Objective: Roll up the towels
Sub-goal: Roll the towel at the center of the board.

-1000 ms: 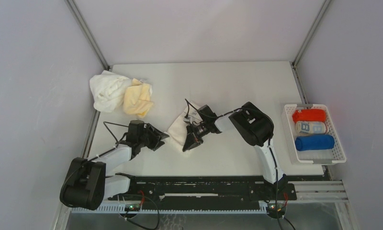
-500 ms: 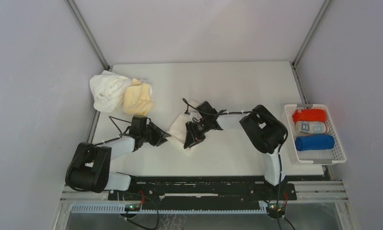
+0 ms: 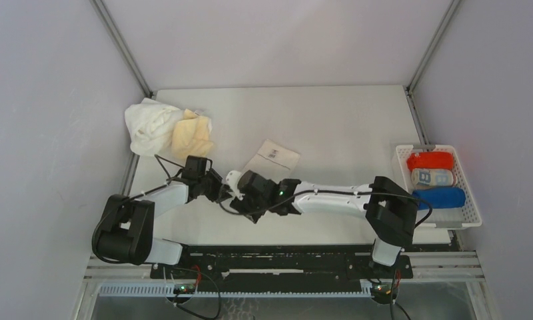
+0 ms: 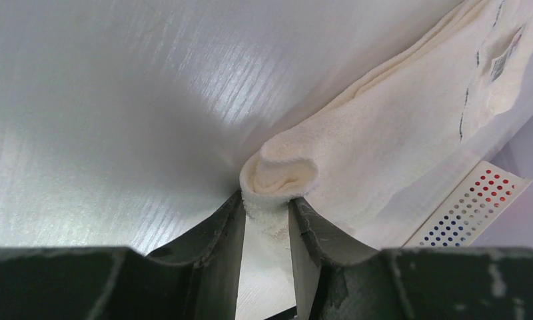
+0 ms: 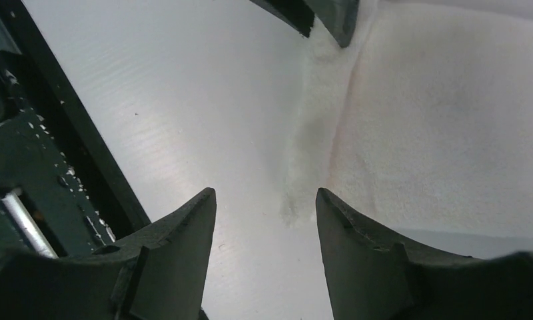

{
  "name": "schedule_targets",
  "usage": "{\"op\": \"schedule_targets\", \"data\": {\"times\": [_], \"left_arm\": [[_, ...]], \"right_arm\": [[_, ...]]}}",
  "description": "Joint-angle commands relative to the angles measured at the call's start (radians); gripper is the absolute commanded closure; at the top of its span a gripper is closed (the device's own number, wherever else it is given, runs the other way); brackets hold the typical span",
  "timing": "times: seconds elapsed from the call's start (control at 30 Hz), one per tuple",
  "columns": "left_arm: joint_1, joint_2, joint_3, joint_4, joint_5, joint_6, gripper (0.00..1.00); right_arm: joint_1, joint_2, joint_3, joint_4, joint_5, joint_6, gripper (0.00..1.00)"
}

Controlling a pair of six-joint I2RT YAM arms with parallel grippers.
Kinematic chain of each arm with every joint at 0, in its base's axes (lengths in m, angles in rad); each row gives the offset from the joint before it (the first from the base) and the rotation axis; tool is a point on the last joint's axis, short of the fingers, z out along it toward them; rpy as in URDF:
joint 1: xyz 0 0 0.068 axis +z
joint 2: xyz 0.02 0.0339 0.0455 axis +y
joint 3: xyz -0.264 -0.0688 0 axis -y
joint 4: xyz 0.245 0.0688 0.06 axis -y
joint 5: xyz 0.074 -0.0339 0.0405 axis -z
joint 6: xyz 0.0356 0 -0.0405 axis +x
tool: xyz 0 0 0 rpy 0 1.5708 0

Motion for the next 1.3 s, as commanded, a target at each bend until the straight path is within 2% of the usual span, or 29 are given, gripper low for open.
{"op": "schedule_targets", "data": {"times": [0.0,0.17,0.63,0.8,1.03,1.27], "left_arm": [[-0.008,0.036,0.003,-0.174,-0.09,0.074,0.64],[-0.013,0.06,0.035,-0.194,-0.083,0.087,0.63],[-0.029,0.112,0.119,-0.25,-0.09,0.112,0.58],[-0.035,0.136,0.13,-0.252,-0.087,0.113,0.58],[-0.037,0.17,0.143,-0.257,-0.087,0.121,0.56],[-0.04,0.192,0.148,-0.257,-0.089,0.124,0.55]], "right_arm": [[0.099,-0.001,0.021,0.037,0.303,-0.147,0.44],[0.167,0.054,0.036,0.055,0.416,-0.211,0.45],[0.181,0.162,0.036,0.06,0.454,-0.255,0.46],[0.196,0.137,0.036,0.061,0.495,-0.266,0.45],[0.196,0.064,0.036,0.055,0.36,-0.269,0.45],[0.18,0.093,0.036,0.03,0.274,-0.268,0.47]]}}
